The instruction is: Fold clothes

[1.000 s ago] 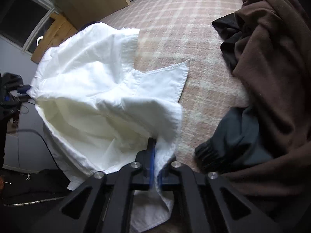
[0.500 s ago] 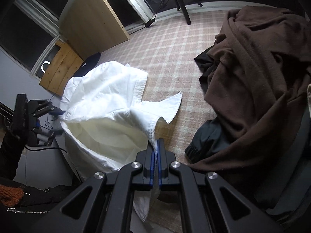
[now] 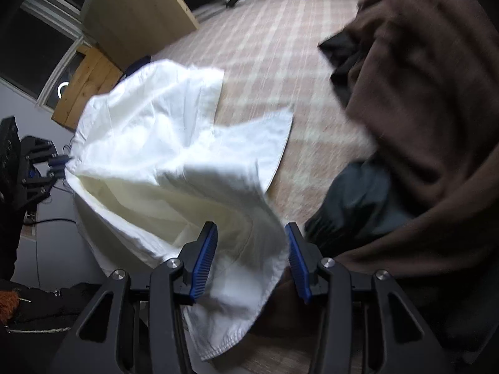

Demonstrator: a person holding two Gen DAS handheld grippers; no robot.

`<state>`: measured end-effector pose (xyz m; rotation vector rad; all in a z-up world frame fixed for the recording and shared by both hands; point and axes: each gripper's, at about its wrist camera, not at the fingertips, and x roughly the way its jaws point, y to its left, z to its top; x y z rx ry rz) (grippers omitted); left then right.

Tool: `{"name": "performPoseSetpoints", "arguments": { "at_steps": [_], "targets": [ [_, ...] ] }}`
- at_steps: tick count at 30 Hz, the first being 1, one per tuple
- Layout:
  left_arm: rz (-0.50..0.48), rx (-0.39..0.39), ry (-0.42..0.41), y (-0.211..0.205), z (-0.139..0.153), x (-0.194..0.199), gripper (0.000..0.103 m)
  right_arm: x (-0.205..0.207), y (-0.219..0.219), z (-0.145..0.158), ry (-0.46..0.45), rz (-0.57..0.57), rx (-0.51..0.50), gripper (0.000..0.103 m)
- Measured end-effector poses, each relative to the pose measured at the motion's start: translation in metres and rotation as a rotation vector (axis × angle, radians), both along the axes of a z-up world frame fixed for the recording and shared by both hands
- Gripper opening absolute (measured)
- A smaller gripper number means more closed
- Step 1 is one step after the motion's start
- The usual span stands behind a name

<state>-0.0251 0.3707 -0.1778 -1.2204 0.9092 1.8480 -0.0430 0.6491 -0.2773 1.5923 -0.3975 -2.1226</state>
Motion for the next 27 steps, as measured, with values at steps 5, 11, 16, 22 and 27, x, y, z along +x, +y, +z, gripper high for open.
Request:
{"name": "performPoseSetpoints", "arguments": {
  "at_steps": [5, 11, 16, 22, 27],
  "targets": [
    [-0.017, 0.026, 0.051, -0.006, 0.013, 0.004, 0.003, 0.014, 0.006, 0.042, 0.132, -0.143, -0.009, 0.003],
    [-0.050, 0.140, 0.203, -0.034, 0.079, 0.002, 0.001, 0.038, -0.006, 0.221, 0.506, -0.296, 0.055, 0.003],
    [-0.074, 0.243, 0.376, -0.054, 0.164, 0.001, 0.001, 0.058, -0.072, 0.388, 0.761, -0.269, 0.247, 0.003],
    [-0.011, 0.367, 0.660, -0.088, 0.286, 0.048, 0.002, 0.125, -0.127, 0.548, 1.038, -0.249, 0.295, 0.003],
    [0.081, 0.347, 0.693, -0.095, 0.308, 0.083, 0.000, 0.153, -0.142, 0.572, 1.020, -0.223, 0.323, 0.003]
  ]
}}
